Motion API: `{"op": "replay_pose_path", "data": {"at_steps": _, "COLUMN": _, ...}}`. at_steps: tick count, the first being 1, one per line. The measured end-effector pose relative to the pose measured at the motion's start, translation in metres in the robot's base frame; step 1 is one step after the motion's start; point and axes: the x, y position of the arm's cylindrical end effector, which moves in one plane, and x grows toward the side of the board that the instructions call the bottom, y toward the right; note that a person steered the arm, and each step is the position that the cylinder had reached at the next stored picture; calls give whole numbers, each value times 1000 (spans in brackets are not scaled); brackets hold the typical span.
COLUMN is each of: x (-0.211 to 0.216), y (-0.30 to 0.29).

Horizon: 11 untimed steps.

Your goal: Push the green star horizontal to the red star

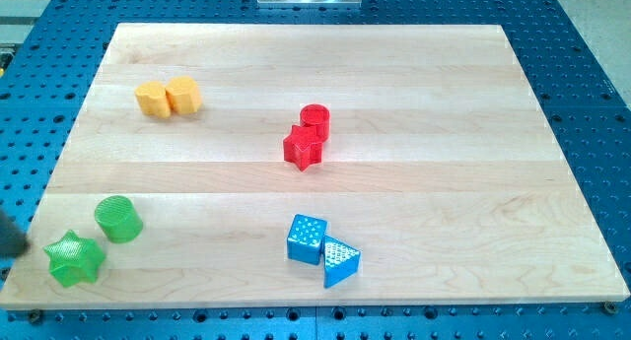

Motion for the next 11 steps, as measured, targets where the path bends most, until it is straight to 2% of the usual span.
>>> {"op": "replay_pose_path", "data": {"at_steps": 1, "x": 27, "y": 4}}
{"op": "replay_pose_path", "data": {"at_steps": 2, "x": 26, "y": 25}}
{"op": "replay_pose_path", "data": {"at_steps": 3, "x": 12, "y": 81}}
{"op": "replay_pose_path", "data": {"at_steps": 5, "x": 10, "y": 95}}
{"op": "replay_pose_path", "data": {"at_steps": 6, "x": -14, "y": 111}}
{"op": "replay_pose_path", "data": {"at_steps": 8, "x": -117, "y": 120}}
{"op": "replay_pose_path", "data": {"at_steps": 10, "x": -120, "y": 117}}
{"op": "replay_pose_path", "data": {"at_steps": 11, "x": -90, "y": 117}}
